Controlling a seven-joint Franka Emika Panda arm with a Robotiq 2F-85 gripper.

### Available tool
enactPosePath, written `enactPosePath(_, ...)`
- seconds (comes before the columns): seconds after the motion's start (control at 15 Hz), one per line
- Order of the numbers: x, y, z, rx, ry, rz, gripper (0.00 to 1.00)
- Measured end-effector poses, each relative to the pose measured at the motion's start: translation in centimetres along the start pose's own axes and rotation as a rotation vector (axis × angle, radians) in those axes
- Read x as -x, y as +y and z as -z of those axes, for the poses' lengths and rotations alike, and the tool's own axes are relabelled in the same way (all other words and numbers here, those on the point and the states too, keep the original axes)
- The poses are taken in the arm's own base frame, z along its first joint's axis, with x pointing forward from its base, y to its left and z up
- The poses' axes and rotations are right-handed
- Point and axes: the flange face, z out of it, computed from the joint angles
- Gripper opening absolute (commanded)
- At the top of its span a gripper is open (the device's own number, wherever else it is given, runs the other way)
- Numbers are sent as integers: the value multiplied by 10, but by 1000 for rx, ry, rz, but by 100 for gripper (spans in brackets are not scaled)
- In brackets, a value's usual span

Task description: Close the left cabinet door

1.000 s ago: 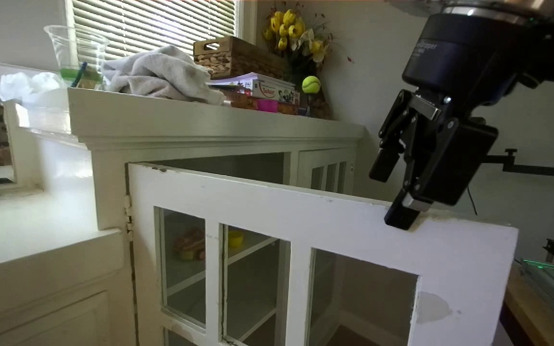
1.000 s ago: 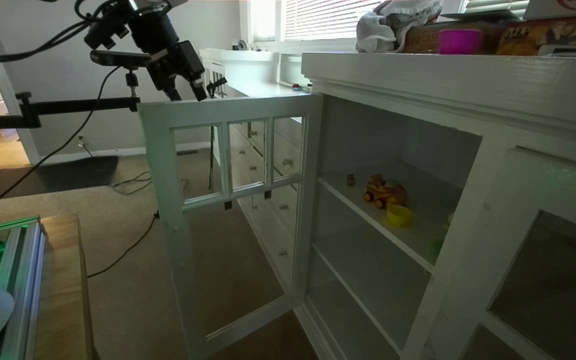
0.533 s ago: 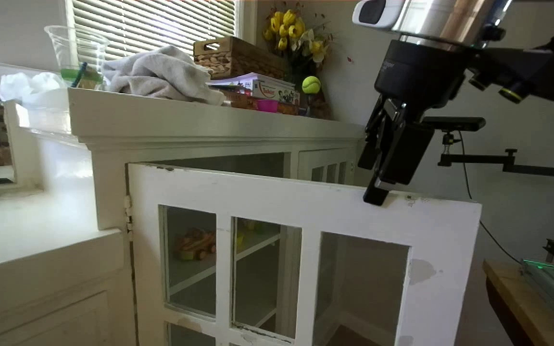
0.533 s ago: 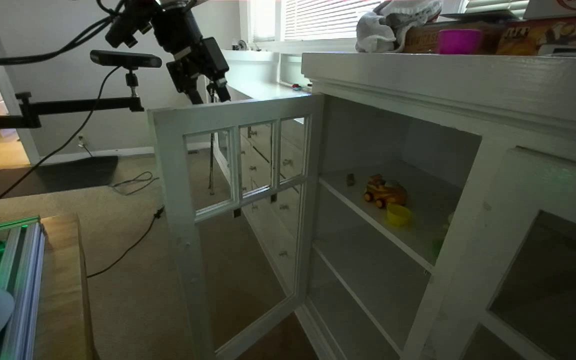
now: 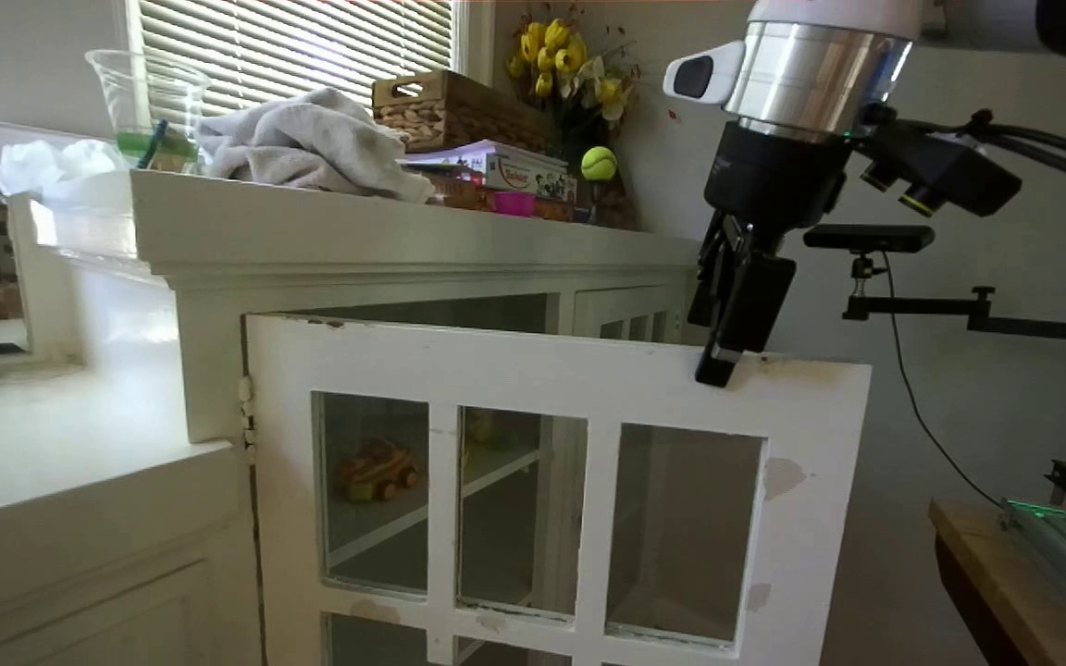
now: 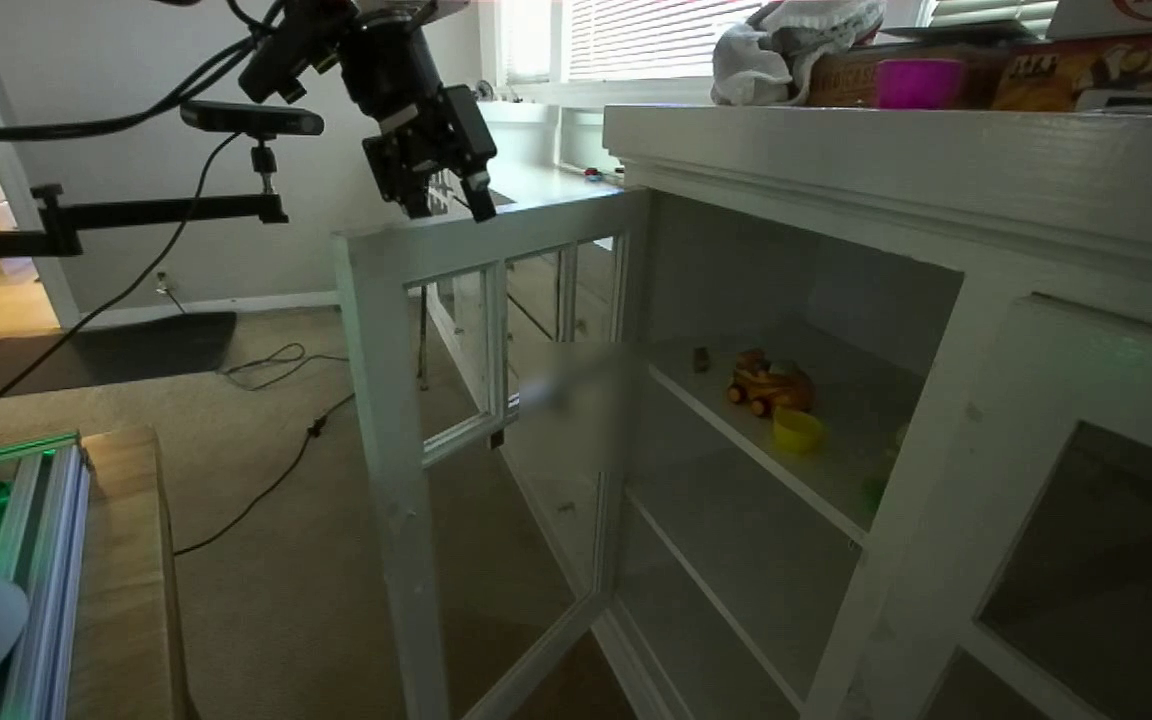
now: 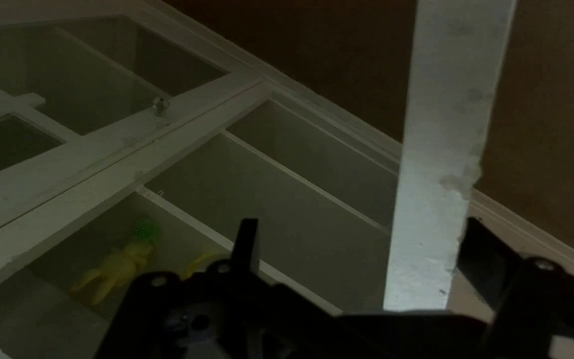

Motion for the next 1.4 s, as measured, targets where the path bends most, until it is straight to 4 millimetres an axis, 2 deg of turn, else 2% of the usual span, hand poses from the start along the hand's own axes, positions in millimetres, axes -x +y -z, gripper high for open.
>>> enactPosePath(0.8, -7, 55, -18, 109, -1, 33, 100)
enactPosePath(1.4, -16, 95, -49, 190, -16, 21, 100)
